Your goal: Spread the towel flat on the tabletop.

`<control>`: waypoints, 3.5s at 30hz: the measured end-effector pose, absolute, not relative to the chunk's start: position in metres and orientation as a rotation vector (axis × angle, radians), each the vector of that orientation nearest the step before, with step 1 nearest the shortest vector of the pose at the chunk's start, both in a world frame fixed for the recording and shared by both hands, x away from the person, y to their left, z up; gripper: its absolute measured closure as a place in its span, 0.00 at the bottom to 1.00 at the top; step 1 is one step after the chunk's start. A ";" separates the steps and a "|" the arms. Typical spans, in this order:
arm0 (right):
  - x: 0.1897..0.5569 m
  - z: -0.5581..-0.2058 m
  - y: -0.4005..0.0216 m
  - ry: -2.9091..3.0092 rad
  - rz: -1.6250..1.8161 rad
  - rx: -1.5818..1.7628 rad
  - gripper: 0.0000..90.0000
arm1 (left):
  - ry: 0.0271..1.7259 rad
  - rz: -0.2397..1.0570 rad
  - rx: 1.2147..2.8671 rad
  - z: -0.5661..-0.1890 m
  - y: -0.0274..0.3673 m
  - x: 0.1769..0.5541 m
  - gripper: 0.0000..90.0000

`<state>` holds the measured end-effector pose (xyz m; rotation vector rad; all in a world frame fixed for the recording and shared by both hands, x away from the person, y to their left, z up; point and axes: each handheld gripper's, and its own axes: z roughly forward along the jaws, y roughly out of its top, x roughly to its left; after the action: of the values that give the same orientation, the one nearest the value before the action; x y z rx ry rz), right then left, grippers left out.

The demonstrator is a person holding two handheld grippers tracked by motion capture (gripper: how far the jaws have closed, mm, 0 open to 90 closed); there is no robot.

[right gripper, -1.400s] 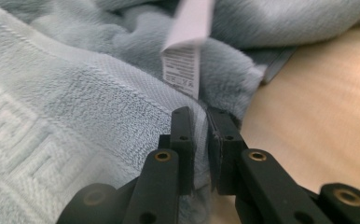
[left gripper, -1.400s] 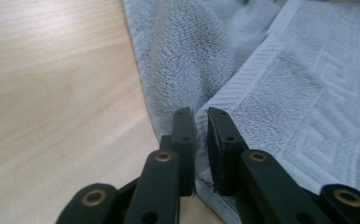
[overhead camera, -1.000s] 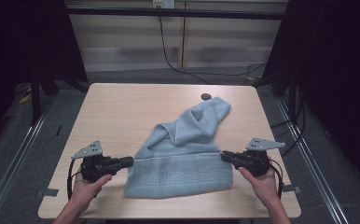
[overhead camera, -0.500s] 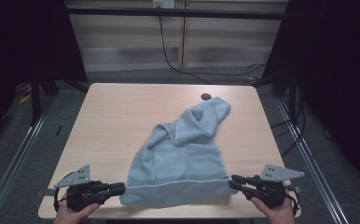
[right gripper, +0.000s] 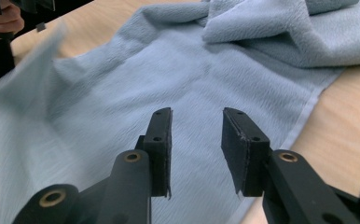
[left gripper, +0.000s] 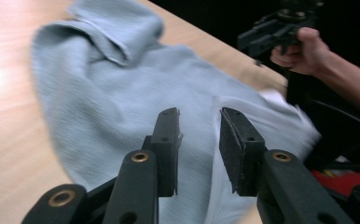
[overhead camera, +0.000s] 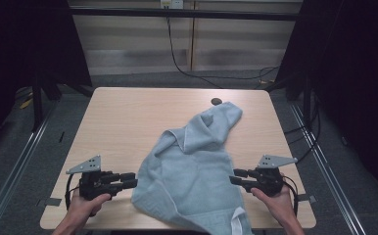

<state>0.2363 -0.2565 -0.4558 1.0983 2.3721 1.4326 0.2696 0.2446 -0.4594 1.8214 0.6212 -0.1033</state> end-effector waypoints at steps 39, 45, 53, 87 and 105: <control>0.246 -0.492 -0.202 2.613 1.259 1.058 0.70 | 0.578 -0.150 2.128 -0.486 0.205 0.268 0.70; 0.289 -0.497 -0.187 2.550 1.238 1.091 0.69 | 0.679 -0.019 2.127 -0.495 0.178 0.313 0.73; 0.290 -0.502 -0.183 2.578 1.224 1.105 0.69 | 0.684 0.005 2.178 -0.503 0.200 0.290 0.75; 0.250 -0.502 -0.179 2.651 1.276 1.006 0.67 | 0.695 -0.015 2.118 -0.503 0.190 0.287 0.71; 0.243 -0.466 -0.205 2.497 1.439 1.028 0.70 | 0.672 -0.039 2.018 -0.459 0.173 0.301 0.67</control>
<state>0.2430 -0.2050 -0.4662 1.0278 2.4967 1.4389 0.3006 0.1732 -0.4592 2.0184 0.6715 -0.0387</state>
